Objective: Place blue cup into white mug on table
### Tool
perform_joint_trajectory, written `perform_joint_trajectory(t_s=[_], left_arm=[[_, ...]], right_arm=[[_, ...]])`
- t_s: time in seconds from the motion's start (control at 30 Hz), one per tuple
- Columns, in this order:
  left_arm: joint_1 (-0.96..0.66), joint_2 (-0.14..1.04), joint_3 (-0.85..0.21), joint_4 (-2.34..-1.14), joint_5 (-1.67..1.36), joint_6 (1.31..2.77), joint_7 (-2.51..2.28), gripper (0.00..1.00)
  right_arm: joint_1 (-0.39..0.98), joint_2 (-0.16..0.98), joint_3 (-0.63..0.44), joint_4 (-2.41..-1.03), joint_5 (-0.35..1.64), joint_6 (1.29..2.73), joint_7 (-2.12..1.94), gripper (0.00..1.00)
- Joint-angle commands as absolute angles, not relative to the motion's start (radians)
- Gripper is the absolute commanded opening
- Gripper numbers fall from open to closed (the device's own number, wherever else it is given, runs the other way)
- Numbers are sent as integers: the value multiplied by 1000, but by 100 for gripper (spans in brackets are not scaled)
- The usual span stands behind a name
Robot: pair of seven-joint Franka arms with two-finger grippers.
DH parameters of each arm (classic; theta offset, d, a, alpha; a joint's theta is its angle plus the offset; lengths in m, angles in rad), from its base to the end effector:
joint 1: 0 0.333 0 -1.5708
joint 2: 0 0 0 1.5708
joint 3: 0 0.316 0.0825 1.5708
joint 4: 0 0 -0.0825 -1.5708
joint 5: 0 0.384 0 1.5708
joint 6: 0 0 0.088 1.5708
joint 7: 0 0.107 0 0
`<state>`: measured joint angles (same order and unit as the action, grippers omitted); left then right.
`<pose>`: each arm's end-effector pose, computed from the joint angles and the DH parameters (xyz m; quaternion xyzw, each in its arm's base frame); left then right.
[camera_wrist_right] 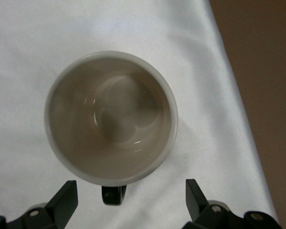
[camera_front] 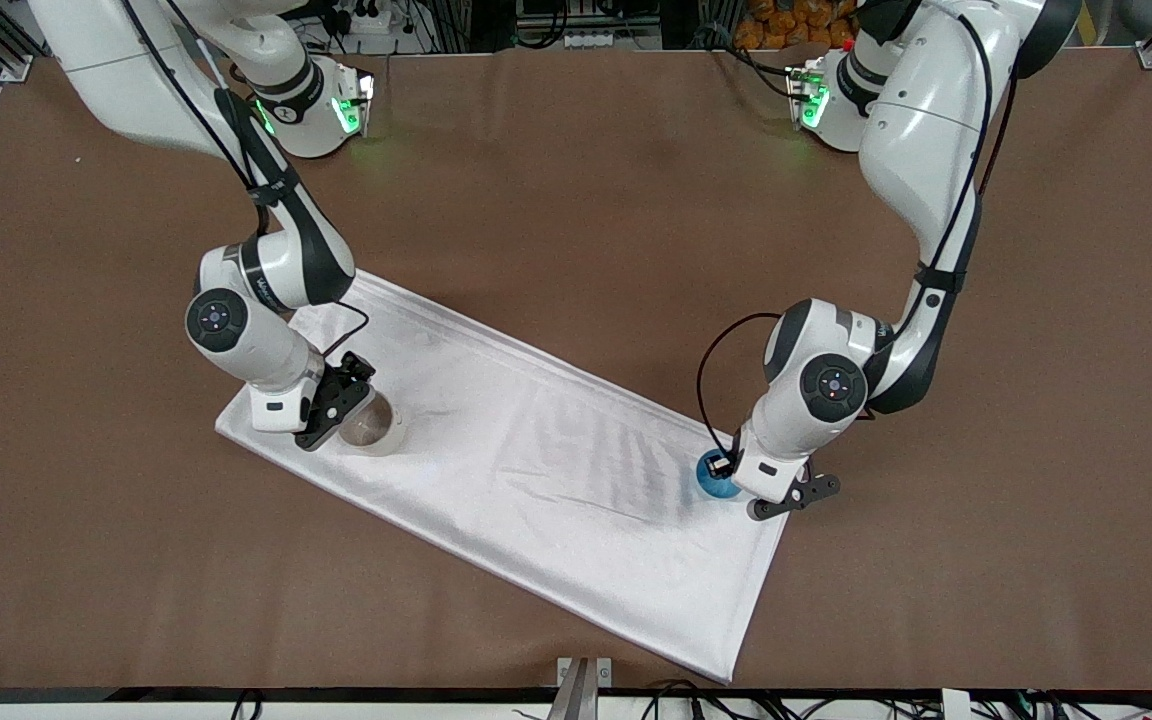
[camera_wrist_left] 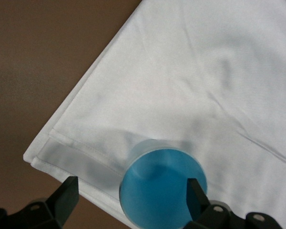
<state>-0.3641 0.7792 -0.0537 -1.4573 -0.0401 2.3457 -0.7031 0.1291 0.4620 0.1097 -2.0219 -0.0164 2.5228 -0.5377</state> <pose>0.6727 -0.2911 0.2314 0.9844 0.1636 0.0287 0.0575 0.5902 0.1422 0.2237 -0.9251 -0.3788 -0.0236 0.0161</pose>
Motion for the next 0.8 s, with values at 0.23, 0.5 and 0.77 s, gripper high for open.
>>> perform_joint_trajectory(t_s=[0.23,0.5,0.77], left_arm=[[-359,773,-48,-1437,-9,2345,-739,0],[-357,729,-46,-1439,-6,2269,-741,0],[-356,651,-46,-1474,-6,2148,-738,0]], right_arm=[[132,497,115,-1997,-23,2531,-502,42],[130,495,115,-1997,-23,2530,-506,0],[127,476,117,-1974,-17,2444,-480,0]])
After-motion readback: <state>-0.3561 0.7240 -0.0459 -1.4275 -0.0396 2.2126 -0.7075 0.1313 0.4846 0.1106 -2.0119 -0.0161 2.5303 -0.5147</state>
